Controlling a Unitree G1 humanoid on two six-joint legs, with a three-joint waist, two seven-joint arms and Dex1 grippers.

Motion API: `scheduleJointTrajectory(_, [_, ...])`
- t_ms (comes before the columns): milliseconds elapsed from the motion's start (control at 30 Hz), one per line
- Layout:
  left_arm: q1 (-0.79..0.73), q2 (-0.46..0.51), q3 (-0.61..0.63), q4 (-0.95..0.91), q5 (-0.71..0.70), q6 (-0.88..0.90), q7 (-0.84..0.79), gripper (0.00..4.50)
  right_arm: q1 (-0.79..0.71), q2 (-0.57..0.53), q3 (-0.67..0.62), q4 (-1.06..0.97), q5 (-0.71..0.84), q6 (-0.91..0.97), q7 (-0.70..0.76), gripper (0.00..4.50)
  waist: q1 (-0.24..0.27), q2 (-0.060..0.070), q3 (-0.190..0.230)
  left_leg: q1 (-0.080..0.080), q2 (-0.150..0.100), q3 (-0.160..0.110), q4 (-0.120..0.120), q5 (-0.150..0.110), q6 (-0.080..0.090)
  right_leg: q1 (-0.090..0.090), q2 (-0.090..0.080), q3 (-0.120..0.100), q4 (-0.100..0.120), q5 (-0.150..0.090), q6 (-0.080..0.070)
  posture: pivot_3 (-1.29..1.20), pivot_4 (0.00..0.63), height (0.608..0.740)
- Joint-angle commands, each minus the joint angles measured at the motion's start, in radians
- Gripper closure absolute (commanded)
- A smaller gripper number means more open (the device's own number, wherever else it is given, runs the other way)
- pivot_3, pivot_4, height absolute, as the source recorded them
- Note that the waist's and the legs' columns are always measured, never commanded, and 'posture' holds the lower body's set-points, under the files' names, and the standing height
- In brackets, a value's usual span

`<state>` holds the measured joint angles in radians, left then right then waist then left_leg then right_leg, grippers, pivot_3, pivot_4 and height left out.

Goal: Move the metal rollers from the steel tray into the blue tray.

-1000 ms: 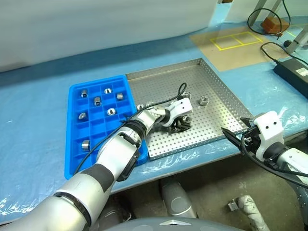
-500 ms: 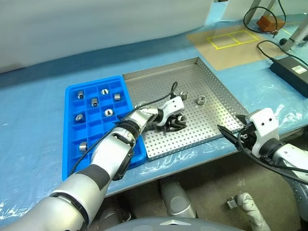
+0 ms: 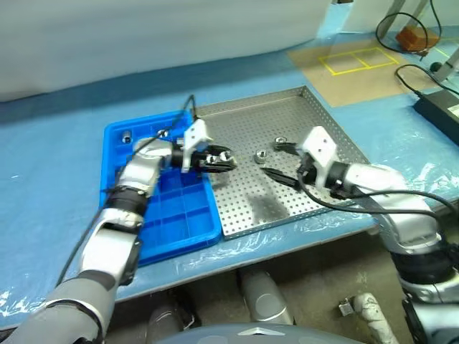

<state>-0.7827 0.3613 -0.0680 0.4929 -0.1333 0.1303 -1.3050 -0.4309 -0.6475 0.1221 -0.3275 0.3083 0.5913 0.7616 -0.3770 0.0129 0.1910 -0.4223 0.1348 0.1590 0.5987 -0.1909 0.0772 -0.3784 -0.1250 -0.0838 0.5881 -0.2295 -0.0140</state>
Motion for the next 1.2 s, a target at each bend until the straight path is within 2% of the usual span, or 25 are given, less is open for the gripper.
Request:
scheduleJointTrajectory(33, [0.061,0.074,0.054,-0.174,-0.052,0.084,0.047,2.65,-0.092,0.042,0.056,0.094,-0.029,-0.094,0.063,0.77,0.043,0.0,0.0,0.001,0.001,0.0,0.0,0.001,-0.001,0.0,0.0,0.0,0.001,0.0,-0.001,-0.28,0.15,0.74])
scheduleJointTrajectory(233, [0.233,0.173,0.094,-0.39,-0.103,0.192,0.125,2.65,-0.191,0.118,0.16,0.252,-0.068,-0.208,0.192,0.77,0.191,0.001,0.0,0.003,0.002,0.0,0.0,0.004,-0.006,-0.004,0.0,0.002,0.012,-0.004,-0.007,-0.13,0.15,0.74])
scheduleJointTrajectory(367, [0.288,0.193,0.107,-0.431,-0.113,0.209,0.189,2.65,-0.241,0.172,0.192,0.346,-0.099,-0.274,0.233,0.77,0.305,0.001,0.001,0.003,0.005,0.001,0.001,0.008,-0.012,-0.01,0.001,0.004,0.022,-0.006,-0.011,-0.08,0.15,0.74])
scheduleJointTrajectory(467, [0.303,0.194,0.112,-0.439,-0.12,0.215,0.227,2.65,-0.263,0.201,0.19,0.384,-0.106,-0.297,0.246,0.77,0.368,0.001,0.001,0.003,0.007,0.005,0.0,0.011,-0.016,-0.012,0.001,0.005,0.026,-0.007,-0.012,-0.07,0.15,0.74])
scheduleJointTrajectory(533, [0.305,0.19,0.114,-0.427,-0.116,0.214,0.261,2.65,-0.265,0.214,0.19,0.397,-0.114,-0.307,0.249,0.77,0.392,0.001,0.001,0.005,0.008,0.009,0.0,0.012,-0.017,-0.012,0.001,0.007,0.028,-0.007,-0.013,-0.07,0.15,0.74])
scheduleJointTrajectory(767, [0.305,0.173,0.075,-0.431,-0.138,0.218,0.268,2.65,-0.229,0.214,0.171,0.379,-0.124,-0.299,0.233,0.77,0.416,0.0,0.0,0.012,0.011,0.018,-0.004,0.013,-0.024,-0.013,0.002,0.015,0.032,-0.006,-0.014,-0.1,0.15,0.74])
scheduleJointTrajectory(1000, [0.152,0.064,0.028,-0.166,-0.075,0.12,0.341,2.65,-0.196,0.192,0.154,0.345,-0.131,-0.275,0.205,0.77,0.415,0.0,0.0,0.011,0.016,0.018,-0.006,0.016,-0.028,-0.017,0.009,0.018,0.033,-0.005,-0.015,-0.14,0.15,0.74])
scheduleJointTrajectory(1200, [0.12,0.045,-0.009,-0.066,-0.053,0.073,0.306,2.65,-0.165,0.173,0.138,0.307,-0.132,-0.252,0.182,0.77,0.396,0.0,0.0,0.01,0.02,0.019,-0.01,0.019,-0.031,-0.022,0.015,0.02,0.033,-0.005,-0.016,-0.18,0.15,0.74])
